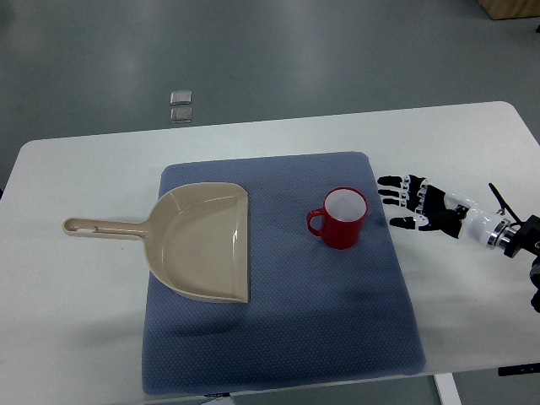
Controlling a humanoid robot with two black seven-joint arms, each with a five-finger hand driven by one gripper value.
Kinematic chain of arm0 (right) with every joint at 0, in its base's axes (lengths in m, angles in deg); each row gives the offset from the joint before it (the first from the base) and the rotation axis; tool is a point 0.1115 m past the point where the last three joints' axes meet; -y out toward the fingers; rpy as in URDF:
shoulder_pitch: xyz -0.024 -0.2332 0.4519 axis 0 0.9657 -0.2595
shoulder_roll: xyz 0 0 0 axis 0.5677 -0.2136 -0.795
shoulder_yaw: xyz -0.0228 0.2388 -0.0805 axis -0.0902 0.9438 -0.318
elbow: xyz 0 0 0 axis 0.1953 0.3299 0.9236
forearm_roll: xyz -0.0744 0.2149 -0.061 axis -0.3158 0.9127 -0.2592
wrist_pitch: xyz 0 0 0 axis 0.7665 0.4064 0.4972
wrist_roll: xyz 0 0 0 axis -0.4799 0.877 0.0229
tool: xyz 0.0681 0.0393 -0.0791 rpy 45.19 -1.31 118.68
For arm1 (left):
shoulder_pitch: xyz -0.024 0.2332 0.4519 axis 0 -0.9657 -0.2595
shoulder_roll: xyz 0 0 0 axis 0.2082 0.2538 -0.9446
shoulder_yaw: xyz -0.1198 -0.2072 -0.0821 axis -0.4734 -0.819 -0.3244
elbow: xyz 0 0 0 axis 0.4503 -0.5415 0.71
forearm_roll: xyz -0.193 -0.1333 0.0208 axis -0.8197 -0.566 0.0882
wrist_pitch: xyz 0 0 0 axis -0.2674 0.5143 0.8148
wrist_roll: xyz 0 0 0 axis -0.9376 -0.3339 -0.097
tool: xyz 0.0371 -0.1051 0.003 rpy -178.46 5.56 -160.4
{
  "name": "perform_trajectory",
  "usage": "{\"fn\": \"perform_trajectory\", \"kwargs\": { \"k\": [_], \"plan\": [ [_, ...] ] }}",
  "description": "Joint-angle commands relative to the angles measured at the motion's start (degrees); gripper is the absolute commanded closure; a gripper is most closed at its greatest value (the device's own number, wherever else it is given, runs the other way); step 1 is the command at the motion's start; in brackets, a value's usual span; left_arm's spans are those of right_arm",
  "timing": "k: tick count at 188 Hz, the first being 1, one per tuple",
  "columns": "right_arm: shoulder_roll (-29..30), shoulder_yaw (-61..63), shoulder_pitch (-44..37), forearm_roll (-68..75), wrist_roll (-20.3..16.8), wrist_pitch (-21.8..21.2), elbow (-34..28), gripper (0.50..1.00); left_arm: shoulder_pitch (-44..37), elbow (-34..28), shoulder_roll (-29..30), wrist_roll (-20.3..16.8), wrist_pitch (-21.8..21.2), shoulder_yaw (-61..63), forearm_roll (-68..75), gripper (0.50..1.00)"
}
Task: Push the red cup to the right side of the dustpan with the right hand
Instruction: 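Move the right hand against the red mug's side farthest from the dustpan, then cup the red mug with the right hand fingers around its body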
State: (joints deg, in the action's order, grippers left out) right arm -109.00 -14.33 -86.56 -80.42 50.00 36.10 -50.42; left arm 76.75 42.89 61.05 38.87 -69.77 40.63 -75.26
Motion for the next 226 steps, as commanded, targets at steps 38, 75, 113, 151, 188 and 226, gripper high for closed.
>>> {"fn": "perform_trajectory", "kwargs": {
  "k": [38, 75, 113, 151, 188, 226],
  "plan": [
    [2.44, -0.09, 0.04, -0.17, -0.01, 3.01, -0.96, 0.566, 0.00, 0.00, 0.00, -0.01, 0.00, 0.00, 0.00, 0.500],
    [2.79, -0.09, 0.56, -1.58, -0.01, 5.56, -2.19, 0.566, 0.00, 0.00, 0.00, -0.01, 0.00, 0.00, 0.00, 0.500],
    [3.32, -0.09, 0.56, -1.76, -0.01, 5.65, -2.37, 0.566, 0.00, 0.00, 0.00, -0.01, 0.00, 0.00, 0.00, 0.500],
    [3.93, -0.09, 0.56, -2.81, -0.01, 5.65, -2.63, 0.566, 0.00, 0.00, 0.00, -0.01, 0.00, 0.00, 0.00, 0.500],
    [4.29, -0.01, 0.21, -2.81, -0.01, 5.73, -2.63, 0.568, 0.00, 0.00, 0.00, -0.01, 0.00, 0.00, 0.00, 0.500],
    [5.25, -0.01, 0.04, -2.81, -0.01, 5.73, -2.72, 0.568, 0.00, 0.00, 0.00, -0.01, 0.00, 0.00, 0.00, 0.500]
  ]
}}
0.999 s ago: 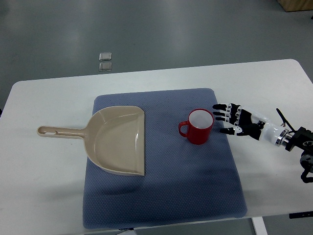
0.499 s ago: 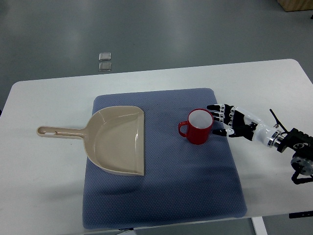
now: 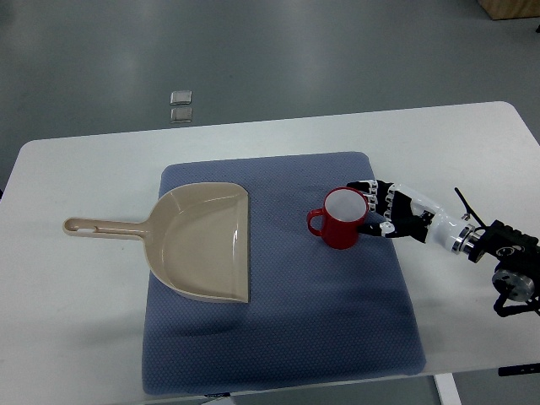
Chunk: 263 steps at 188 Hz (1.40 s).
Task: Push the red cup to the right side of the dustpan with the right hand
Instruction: 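Cup the red mug with the right hand fingers around its body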
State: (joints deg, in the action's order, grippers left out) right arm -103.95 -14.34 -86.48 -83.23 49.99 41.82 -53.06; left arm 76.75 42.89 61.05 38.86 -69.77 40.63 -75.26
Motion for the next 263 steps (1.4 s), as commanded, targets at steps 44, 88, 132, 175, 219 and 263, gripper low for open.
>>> {"fn": "perform_trajectory", "kwargs": {
  "k": [44, 88, 132, 175, 219, 263],
  "plan": [
    [0.73, 0.01, -0.30, 0.00, -0.01, 0.37, -1.66, 0.566, 0.00, 0.00, 0.00, 0.01, 0.00, 0.01, 0.00, 0.500],
    [1.61, -0.08, -0.22, 0.00, -0.01, 1.42, -1.75, 0.566, 0.00, 0.00, 0.00, 0.01, 0.00, 0.01, 0.00, 0.500],
    [3.11, -0.17, -0.13, -1.32, -0.01, 2.83, -1.75, 0.566, 0.00, 0.00, 0.00, 0.01, 0.00, 0.01, 0.00, 0.500],
    [3.63, -0.17, 0.22, -1.32, -0.01, 3.18, -1.75, 0.568, 0.00, 0.00, 0.00, 0.01, 0.00, 0.01, 0.00, 0.500],
    [4.69, -0.17, 0.14, -1.23, -0.01, 3.80, -1.75, 0.568, 0.00, 0.00, 0.00, 0.01, 0.00, 0.01, 0.00, 0.500],
    [5.57, -0.17, 0.14, -1.14, -0.01, 4.41, -1.75, 0.566, 0.00, 0.00, 0.00, 0.01, 0.00, 0.01, 0.00, 0.500]
  ]
}}
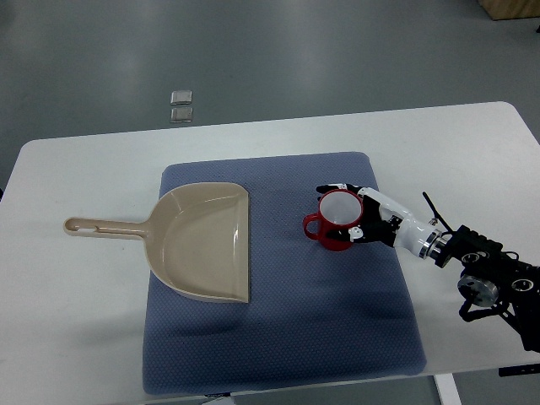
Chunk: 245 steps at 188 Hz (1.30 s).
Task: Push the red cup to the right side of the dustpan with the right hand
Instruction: 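Cup the red mug with the right hand fingers around its body, then push the red mug with the right hand toward the dustpan's edge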
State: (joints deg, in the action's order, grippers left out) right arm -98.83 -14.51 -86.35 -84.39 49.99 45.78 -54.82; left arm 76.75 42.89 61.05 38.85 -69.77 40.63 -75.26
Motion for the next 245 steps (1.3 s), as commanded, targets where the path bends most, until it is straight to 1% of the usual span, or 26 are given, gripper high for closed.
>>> {"fn": "perform_trajectory", "kwargs": {
  "k": [1, 169, 245],
  "plan": [
    [0.54, 0.00, 0.00, 0.02, 0.00, 0.45, 0.01, 0.566, 0.00, 0.00, 0.00, 0.01, 0.00, 0.01, 0.00, 0.500],
    [3.70, -2.98, -0.26, 0.11, 0.00, 3.62, -0.34, 0.566, 0.00, 0.00, 0.00, 0.01, 0.00, 0.01, 0.00, 0.500],
    [5.19, -4.21, -0.53, 0.11, 0.00, 4.15, -0.87, 0.566, 0.00, 0.00, 0.00, 0.01, 0.00, 0.01, 0.00, 0.500]
  ]
}}
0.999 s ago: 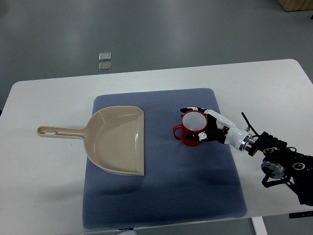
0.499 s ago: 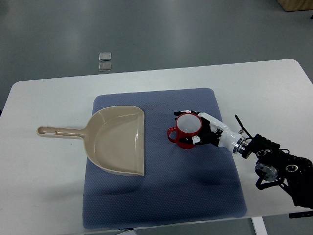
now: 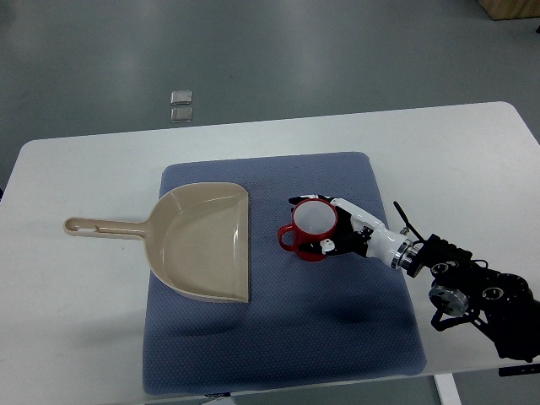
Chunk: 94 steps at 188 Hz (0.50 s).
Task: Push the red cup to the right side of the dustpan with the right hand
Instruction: 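Push the red mug with the right hand toward the dustpan's edge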
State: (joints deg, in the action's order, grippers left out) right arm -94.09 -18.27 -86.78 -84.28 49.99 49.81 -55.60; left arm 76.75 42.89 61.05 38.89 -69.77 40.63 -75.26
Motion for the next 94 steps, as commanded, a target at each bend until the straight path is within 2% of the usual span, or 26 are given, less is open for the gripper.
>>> {"fn": "perform_trajectory", "kwargs": {
  "k": [1, 94],
  "plan": [
    [0.45, -0.46, -0.10, 0.00, 0.00, 0.11, -0.09, 0.566, 0.00, 0.00, 0.00, -0.02, 0.00, 0.01, 0.00, 0.500],
    [2.30, -0.81, -0.27, 0.00, 0.00, 0.99, -2.02, 0.566, 0.00, 0.00, 0.00, -0.02, 0.00, 0.01, 0.00, 0.500]
  ]
}}
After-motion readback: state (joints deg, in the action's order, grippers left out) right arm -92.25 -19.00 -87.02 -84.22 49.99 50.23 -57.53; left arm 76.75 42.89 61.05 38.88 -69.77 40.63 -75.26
